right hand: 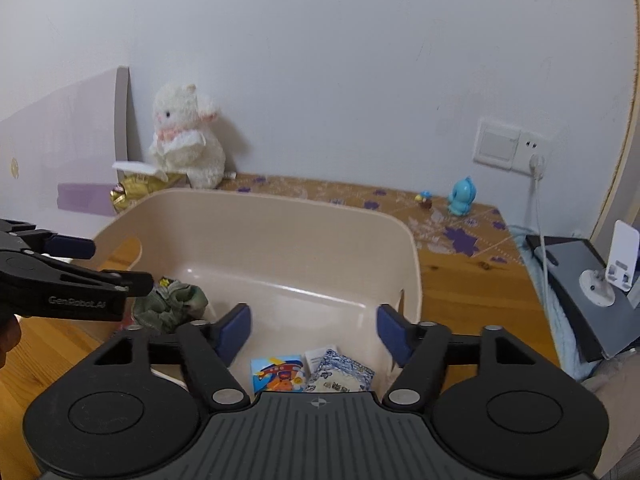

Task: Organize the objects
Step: 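Open both grippers to drop the scrunchie and tissue pack into the basket, then grasp the small wooden clip with the right gripper while the left reaches the cartoon box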

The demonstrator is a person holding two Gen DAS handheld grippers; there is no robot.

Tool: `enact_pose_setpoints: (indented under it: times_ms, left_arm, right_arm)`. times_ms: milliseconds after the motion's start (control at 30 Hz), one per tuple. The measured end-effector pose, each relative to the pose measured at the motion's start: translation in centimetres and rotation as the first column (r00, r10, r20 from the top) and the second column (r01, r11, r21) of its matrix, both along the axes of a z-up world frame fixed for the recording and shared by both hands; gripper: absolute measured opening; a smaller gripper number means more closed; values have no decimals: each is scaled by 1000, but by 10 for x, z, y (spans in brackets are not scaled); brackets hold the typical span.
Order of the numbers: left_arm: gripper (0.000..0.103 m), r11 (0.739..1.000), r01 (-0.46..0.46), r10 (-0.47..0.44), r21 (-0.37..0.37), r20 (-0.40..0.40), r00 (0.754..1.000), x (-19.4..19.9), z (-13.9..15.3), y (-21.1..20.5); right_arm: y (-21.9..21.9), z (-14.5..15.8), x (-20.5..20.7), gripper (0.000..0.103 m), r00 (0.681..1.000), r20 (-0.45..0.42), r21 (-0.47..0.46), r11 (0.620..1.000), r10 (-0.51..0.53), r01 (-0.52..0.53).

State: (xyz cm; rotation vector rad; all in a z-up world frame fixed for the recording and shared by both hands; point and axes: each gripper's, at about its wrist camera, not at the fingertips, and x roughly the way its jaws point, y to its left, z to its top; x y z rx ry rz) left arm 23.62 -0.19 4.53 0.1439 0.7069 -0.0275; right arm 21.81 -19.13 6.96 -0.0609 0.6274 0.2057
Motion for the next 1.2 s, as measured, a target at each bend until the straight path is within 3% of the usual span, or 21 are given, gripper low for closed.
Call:
enact_pose_setpoints:
  times_ms: [300, 567, 933, 1200]
  left_arm:
    - [92, 1000, -13, 11, 23, 55, 998, -47, 8, 11]
    - [93, 1000, 11, -11, 23, 38, 999, -84, -12, 17]
    - [93, 1000, 3, -3, -3, -56, 998, -102, -68, 24]
    - [93, 1000, -3, 1, -18, -89, 996, -102, -94, 27]
  right_arm:
    - [-14, 7, -42, 89, 999, 44, 22, 1000, -10, 10]
    - [-12, -21, -70, 93, 1000, -2, -3, 1000, 4, -4]
    - [4, -83, -84, 92, 988, -148, -6, 999, 47, -49]
    - [22, -106, -85, 79, 975, -204, -31, 995, 85, -93]
